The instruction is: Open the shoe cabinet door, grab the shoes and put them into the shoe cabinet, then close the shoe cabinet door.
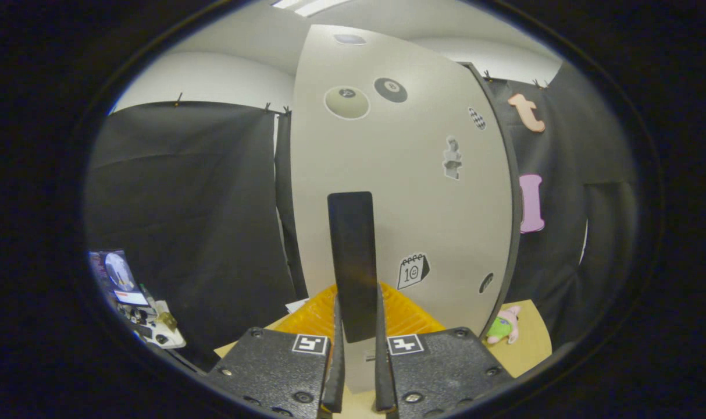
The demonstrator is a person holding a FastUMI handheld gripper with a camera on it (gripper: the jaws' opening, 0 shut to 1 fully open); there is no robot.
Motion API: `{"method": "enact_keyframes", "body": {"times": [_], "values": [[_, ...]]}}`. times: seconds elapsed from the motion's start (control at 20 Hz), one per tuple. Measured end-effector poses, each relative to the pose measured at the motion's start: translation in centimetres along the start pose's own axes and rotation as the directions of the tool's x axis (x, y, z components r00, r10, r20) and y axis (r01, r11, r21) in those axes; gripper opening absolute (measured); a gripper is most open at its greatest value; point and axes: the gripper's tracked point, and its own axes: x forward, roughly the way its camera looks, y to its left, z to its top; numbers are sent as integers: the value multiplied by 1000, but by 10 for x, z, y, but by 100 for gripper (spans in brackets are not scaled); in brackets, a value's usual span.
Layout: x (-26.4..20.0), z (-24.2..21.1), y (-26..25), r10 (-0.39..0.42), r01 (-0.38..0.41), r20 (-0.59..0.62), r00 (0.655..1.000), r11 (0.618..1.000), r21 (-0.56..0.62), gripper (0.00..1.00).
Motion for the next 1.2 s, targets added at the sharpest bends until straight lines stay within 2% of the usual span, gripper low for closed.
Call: {"method": "enact_keyframes", "body": {"times": [0.3, 0.55, 0.95, 1.05, 1.1, 1.2], "values": [[-24, 0, -26, -50, 50, 8, 999, 999, -2, 24], [-44, 1, -52, -151, 153, 27, 988, 987, -46, 23], [-86, 4, -145, -345, 355, 94, 934, 926, -131, 10], [-94, 4, -169, -389, 398, 94, 917, 909, -122, 8], [-99, 3, -178, -394, 402, 92, 914, 910, -98, 8], [-95, -1, -177, -323, 325, 69, 944, 945, -28, 5]]}}
